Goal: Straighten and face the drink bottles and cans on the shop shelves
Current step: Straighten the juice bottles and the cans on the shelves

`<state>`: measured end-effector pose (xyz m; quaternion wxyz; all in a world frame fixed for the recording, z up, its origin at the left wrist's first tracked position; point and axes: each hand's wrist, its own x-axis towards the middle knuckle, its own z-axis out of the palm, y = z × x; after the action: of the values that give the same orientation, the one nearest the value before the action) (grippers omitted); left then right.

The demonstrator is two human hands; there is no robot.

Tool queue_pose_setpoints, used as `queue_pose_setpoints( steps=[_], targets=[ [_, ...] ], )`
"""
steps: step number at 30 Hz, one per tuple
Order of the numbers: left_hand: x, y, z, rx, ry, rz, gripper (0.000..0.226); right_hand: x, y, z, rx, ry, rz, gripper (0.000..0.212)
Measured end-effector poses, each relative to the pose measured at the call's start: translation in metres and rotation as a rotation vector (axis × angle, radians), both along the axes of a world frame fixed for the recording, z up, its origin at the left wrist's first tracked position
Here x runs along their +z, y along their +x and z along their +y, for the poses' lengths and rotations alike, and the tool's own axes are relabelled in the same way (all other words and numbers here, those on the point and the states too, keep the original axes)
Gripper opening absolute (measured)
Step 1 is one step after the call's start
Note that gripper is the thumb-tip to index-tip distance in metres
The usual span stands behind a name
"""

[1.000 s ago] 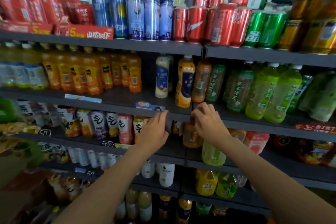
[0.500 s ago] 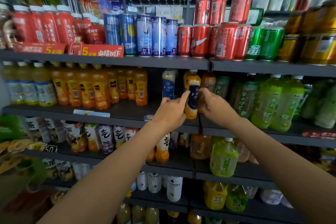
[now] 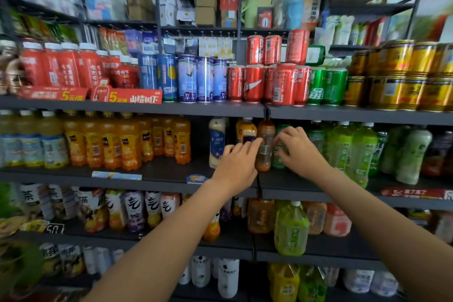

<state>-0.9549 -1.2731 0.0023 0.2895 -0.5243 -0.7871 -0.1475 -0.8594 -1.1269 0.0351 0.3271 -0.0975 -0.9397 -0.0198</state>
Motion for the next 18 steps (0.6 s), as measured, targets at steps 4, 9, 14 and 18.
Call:
queue_pose_setpoints(
  steps=[4,9,14,18],
  targets=[
    [0.013,0.000,-0.003,0.015,0.104,-0.129,0.062,0.017,-0.004,-0.007,0.023,-0.046,0.063,0.020],
    [0.034,-0.012,-0.010,0.087,0.180,-0.211,0.066,0.039,-0.020,-0.017,0.087,-0.026,0.108,0.022],
    [0.059,-0.036,-0.014,0.120,0.310,-0.278,0.066,0.066,-0.046,-0.018,0.127,-0.048,0.139,0.022],
    [0.076,-0.059,-0.023,0.150,0.431,-0.330,0.067,0.085,-0.077,-0.031,0.212,-0.179,0.107,0.028]
  ],
)
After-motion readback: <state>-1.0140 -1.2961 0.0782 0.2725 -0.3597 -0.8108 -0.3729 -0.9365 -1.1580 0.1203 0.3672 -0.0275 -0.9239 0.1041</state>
